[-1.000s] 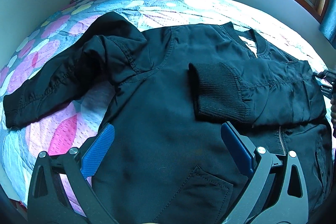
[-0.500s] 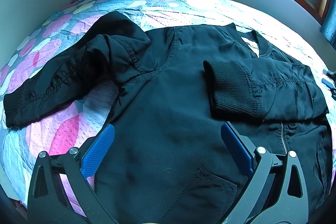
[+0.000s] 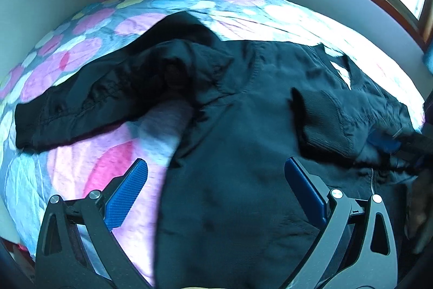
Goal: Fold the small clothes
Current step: 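Lay the sleeve on the jacket and open the right gripper, then grasp the other black sleeve with the left gripper and lift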
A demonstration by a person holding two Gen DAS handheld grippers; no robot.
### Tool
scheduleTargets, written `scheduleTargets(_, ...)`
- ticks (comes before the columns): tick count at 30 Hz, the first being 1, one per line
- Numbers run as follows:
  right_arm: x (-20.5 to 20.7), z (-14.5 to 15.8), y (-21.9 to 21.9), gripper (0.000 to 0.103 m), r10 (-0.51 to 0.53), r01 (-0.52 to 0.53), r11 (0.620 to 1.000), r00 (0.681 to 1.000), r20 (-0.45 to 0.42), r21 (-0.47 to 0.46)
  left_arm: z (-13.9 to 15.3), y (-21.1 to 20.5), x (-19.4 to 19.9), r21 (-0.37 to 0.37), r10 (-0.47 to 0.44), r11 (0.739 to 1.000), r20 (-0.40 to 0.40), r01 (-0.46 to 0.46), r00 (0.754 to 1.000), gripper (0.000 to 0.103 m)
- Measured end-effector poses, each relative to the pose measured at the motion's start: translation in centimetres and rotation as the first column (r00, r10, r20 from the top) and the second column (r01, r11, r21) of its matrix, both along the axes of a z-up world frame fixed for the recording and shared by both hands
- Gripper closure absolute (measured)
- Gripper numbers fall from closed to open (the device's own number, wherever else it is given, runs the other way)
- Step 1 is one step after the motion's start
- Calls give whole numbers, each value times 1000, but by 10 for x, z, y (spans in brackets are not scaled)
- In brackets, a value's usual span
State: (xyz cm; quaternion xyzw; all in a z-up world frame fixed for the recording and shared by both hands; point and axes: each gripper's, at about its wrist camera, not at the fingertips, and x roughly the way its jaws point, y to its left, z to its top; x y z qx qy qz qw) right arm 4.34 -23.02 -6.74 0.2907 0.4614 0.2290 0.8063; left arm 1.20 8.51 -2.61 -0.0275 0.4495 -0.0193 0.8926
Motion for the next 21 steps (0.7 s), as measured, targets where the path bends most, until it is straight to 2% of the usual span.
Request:
scheduleTargets(3, -5, -3, 4, 52, 10, -9, 1000, 997, 73, -22, 2, 22, 0, -59, 17, 998, -16, -17, 1000, 2)
scheduleTargets(8, -3, -7, -1, 52, 13, -14, 1000, 998, 68, 19, 10, 65, -7, -91, 36, 995, 7, -35, 999, 2)
scheduleTargets(12, -6, -4, 0, 49, 22, -23, 1000, 996, 83, 14, 22, 118, -14, -182, 68, 981, 27, -62, 997, 2)
scheduleTargets(13, -6, -4, 1, 49, 21, -22, 1000, 996, 85, 13, 25, 133, -14, -212, 82, 974, 27, -74, 996, 2)
scheduleTargets(17, -9, -3, 0, 48, 22, -24, 1000, 996, 92, 13, 32, 217, -19, -353, 198, 919, 30, -175, 980, 2)
scheduleTargets(19, -9, -2, 0, 48, 22, -23, 1000, 995, 94, 12, 31, 251, -21, -377, 258, 897, 28, -229, 966, 2)
scheduleTargets(21, -6, -3, 1, 47, 22, -23, 1000, 995, 94, 10, 25, 281, -22, -368, 311, 887, 26, -280, 950, 2)
